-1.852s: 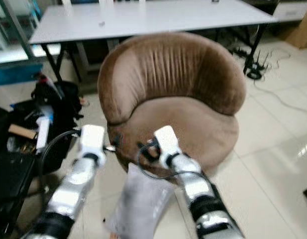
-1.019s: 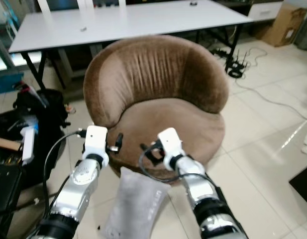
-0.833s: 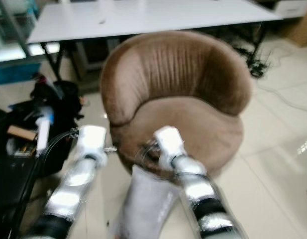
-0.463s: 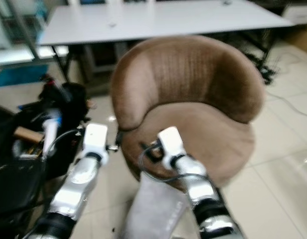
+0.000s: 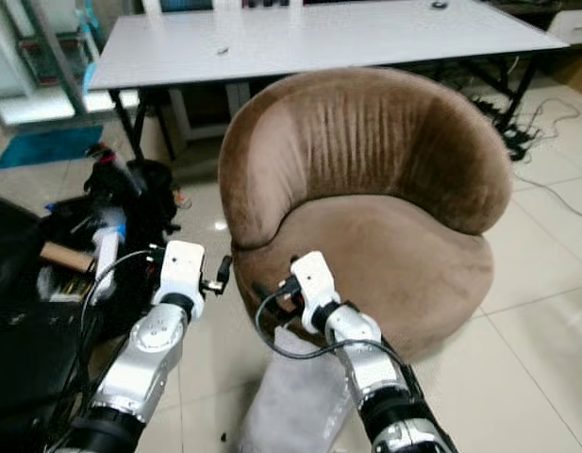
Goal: Move the pillow to the sofa from floor
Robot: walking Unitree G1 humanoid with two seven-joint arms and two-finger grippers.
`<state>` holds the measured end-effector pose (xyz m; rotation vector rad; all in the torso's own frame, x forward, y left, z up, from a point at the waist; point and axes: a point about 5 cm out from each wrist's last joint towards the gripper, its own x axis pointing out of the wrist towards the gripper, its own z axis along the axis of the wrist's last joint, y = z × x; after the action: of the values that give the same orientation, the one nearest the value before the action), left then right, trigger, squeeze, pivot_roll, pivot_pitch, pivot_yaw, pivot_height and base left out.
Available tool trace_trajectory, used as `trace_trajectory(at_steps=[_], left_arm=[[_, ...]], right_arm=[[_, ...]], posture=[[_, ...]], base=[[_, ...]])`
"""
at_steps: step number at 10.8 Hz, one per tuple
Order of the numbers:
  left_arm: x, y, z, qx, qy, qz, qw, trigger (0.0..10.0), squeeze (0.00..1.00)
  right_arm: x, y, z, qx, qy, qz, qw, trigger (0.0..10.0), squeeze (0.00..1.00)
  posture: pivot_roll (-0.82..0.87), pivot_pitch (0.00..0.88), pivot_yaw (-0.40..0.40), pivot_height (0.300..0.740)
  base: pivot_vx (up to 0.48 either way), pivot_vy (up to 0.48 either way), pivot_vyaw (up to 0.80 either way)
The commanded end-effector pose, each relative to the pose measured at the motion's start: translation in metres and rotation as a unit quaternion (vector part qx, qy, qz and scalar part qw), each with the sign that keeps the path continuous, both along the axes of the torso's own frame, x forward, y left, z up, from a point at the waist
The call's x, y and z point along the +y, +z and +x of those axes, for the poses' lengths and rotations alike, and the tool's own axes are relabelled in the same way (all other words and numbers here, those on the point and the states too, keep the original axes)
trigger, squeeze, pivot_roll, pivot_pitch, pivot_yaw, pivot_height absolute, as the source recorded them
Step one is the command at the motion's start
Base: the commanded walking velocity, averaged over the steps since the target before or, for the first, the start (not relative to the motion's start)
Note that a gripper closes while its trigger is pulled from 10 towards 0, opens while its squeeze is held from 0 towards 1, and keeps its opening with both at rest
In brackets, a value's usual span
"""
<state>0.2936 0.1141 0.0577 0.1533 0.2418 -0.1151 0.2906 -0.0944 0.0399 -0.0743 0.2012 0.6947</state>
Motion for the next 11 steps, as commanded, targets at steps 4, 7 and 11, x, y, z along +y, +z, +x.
trace_trajectory(at_steps=[4, 7, 11], left_arm=[[-0.0002, 0.0023, -0.0002, -0.005, -0.007, 0.005, 1.000, 10.0, 0.00], [0.0018, 0.0001, -0.0010, 0.005, -0.013, 0.006, 1.000, 10.0, 0.00], [0.0019, 0.0013, -0.0010, 0.000, -0.036, 0.027, 0.999, 10.0, 0.00]], right_arm=[[0.0003, 0.0053, -0.0007, -0.012, 0.019, 0.012, 1.000, 10.0, 0.00], [-0.0019, 0.0036, 0.0010, -0.004, 0.013, 0.005, 1.000, 10.0, 0.00], [-0.0007, 0.0028, 0.0018, -0.006, 0.007, -0.006, 1.000, 10.0, 0.00]], posture=[[-0.10, 0.000, 0.058, 0.740], [-0.10, 0.000, 0.057, 0.740], [-0.10, 0.000, 0.069, 0.740]], base=[[0.319, 0.000, 0.00], [0.000, 0.000, 0.00], [0.000, 0.000, 0.00]])
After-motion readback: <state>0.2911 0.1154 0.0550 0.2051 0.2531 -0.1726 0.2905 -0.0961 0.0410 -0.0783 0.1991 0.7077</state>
